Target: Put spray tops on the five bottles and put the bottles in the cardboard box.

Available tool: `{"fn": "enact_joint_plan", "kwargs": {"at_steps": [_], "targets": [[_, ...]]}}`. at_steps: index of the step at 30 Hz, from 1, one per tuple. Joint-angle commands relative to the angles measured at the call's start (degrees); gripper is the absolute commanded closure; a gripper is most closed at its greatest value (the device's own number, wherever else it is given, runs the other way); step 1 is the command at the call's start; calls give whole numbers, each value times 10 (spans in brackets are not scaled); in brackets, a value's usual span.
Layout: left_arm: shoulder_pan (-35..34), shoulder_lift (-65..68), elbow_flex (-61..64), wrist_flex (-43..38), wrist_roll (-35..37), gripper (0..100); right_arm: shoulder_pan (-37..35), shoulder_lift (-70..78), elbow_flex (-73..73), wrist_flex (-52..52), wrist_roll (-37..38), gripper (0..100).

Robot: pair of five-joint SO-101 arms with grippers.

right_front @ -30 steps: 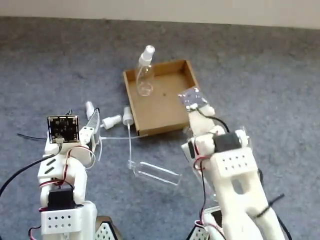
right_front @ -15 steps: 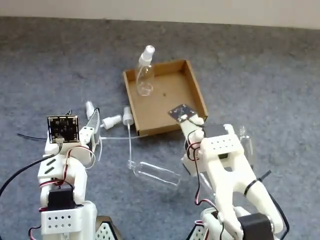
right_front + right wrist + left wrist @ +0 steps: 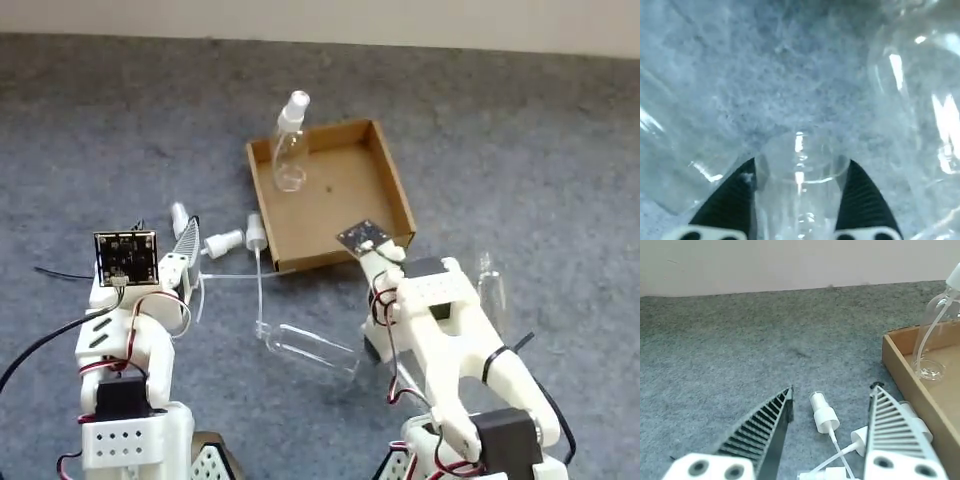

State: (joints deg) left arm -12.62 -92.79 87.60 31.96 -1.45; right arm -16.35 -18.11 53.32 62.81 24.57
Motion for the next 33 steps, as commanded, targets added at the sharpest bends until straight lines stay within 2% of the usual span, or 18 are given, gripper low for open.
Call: {"fn": "enact_joint_plan", "kwargs": {"at_steps": [1,8,10,12,17,20,26,33], "targets": [[-6,-1,-2,-10,-5,779,4,-19,-63,58,6,995],[-6,-1,-2,-10,-5,779,10,-129,-240,218,5,995],[-6,-1,-2,-10,-5,779,41,-147,-298,247,5,995],[-6,-1,-2,-10,-5,779,102,-146,-346,255,6,995],[-6,-1,-2,-10,-5,779,285,-75,-415,182,5,995],[-6,-1,-2,-10,-5,779,357,9,-416,121,4,995],[-6,-1,-2,-10,-5,779,439,169,-425,44,-54,995],[-6,-1,-2,-10,-5,779,465,244,-489,38,-56,995]]}}
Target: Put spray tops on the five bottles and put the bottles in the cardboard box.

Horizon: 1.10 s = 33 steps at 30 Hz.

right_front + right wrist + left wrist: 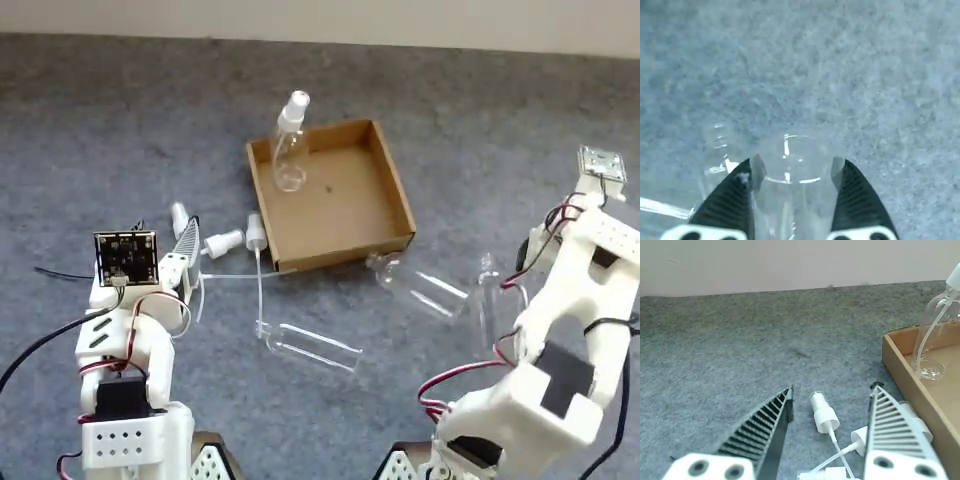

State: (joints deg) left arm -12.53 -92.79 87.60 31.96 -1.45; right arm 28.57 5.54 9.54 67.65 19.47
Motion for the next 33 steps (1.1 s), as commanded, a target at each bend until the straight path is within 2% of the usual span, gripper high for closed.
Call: {"fn": "enact_joint_plan", "kwargs": {"at_steps": [1,7,13,17,23,26,28,33], "targets": [[-7,-1,-2,-10,-5,779,20,20,-61,-10,-5,995],[-6,-1,-2,-10,-5,779,31,113,-104,-10,-2,982],[-6,-1,2,-10,-5,779,34,158,-138,-7,-3,824],[-6,-1,7,-12,-5,779,56,156,-180,0,-2,762],[-6,-1,7,-12,-5,779,66,156,-310,104,14,756],[-6,-1,7,-12,-5,779,57,156,-391,170,71,756],[-6,-1,7,-12,-5,779,48,157,-438,214,146,756],[-6,-2,7,-12,-5,779,43,162,-476,319,494,756]]}}
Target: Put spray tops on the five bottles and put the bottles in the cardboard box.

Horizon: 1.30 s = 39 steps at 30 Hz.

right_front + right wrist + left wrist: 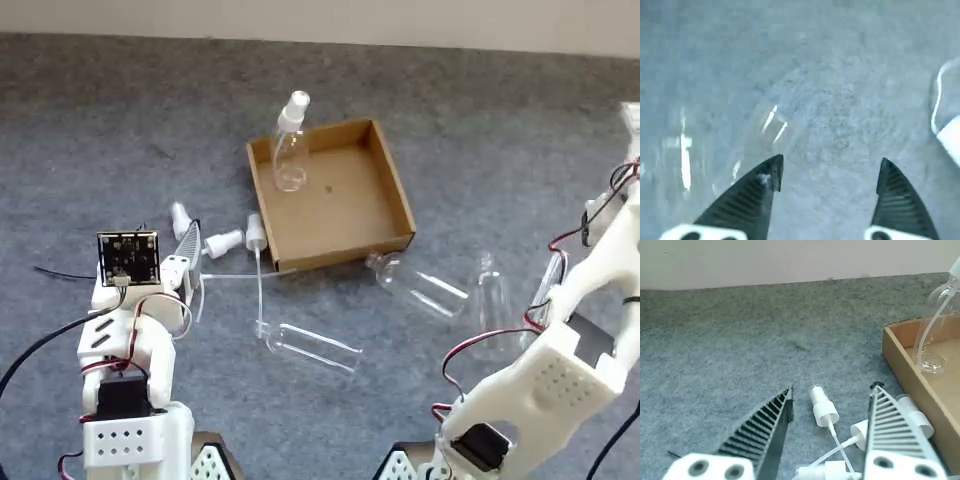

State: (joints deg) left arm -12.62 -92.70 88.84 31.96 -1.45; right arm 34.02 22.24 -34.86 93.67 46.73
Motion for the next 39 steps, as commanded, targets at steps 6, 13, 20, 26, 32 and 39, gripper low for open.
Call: {"fn": "enact_joint_plan", "kwargs": {"at_steps": [6,13,20,26,32,39], "targets": [[-5,-3,-6,-12,-5,779,-16,-1,73,71,484,756],[-5,-2,-6,-12,-5,779,-23,0,133,67,638,756],[-7,-2,-6,-12,-5,779,-26,1,133,67,793,755],[-7,-2,-6,-12,-5,779,-16,4,153,66,855,755],[-7,-2,-7,-11,-5,779,-15,3,222,-26,873,754],[-6,-2,-7,-11,-5,779,-10,3,287,-99,882,754]]}}
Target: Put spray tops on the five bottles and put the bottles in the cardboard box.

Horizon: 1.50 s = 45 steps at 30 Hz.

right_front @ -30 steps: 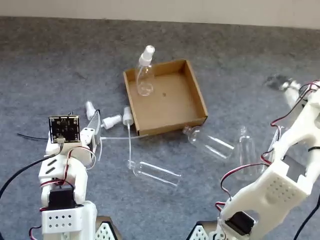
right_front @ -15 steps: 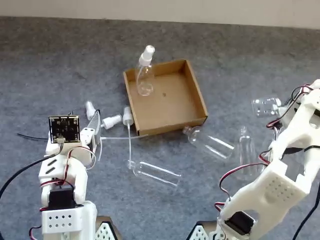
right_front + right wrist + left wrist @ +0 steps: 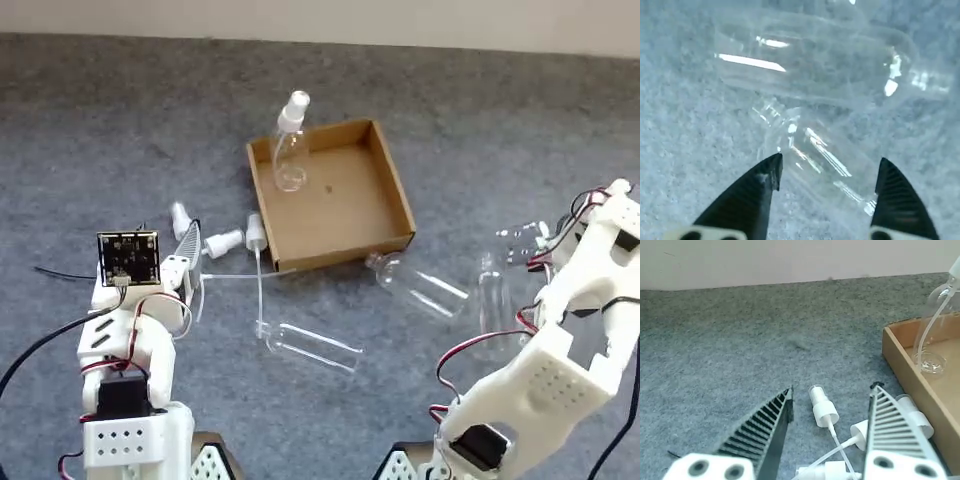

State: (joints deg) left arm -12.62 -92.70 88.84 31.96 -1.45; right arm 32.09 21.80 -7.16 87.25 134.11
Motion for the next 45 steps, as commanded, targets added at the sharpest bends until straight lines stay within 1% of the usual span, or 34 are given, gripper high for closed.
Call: {"fn": "enact_joint_plan", "kwargs": {"at_steps": [1,10,12,15,16,20,21,23,25,27,29,31,32,34,41,45], "targets": [[-6,-2,-7,-11,-5,779,14,7,10,-35,8,754],[-6,-2,-7,-10,-5,779,92,7,13,-35,4,756],[-6,-2,-7,-10,-5,779,100,7,14,-35,-41,756],[-6,-2,-7,-10,-5,779,102,7,15,-35,-173,761],[-6,-2,-7,-10,-5,779,100,7,15,-33,-220,776],[-5,-2,-8,-10,-5,779,80,7,16,-30,-406,913],[-5,-2,-8,-10,-5,779,73,7,16,-30,-461,942],[-5,-2,-9,-10,-4,779,59,7,15,-36,-598,992],[-5,-2,-9,-10,-4,779,49,7,12,-62,-720,994],[-5,-2,-10,-10,-4,779,44,7,10,-126,-819,993],[-5,-2,-10,-10,-4,779,37,7,10,-174,-905,994],[-5,-2,-10,-10,-4,779,29,5,10,-179,-970,994],[-5,-2,-10,-10,-4,779,22,4,10,-175,-991,994],[-5,-2,-10,-10,-4,779,5,5,9,-165,-1006,994],[-5,-2,-10,-10,-4,779,-22,7,15,-160,-1006,994],[-5,-2,-9,-10,-4,779,-21,4,15,-160,-1002,968]]}}
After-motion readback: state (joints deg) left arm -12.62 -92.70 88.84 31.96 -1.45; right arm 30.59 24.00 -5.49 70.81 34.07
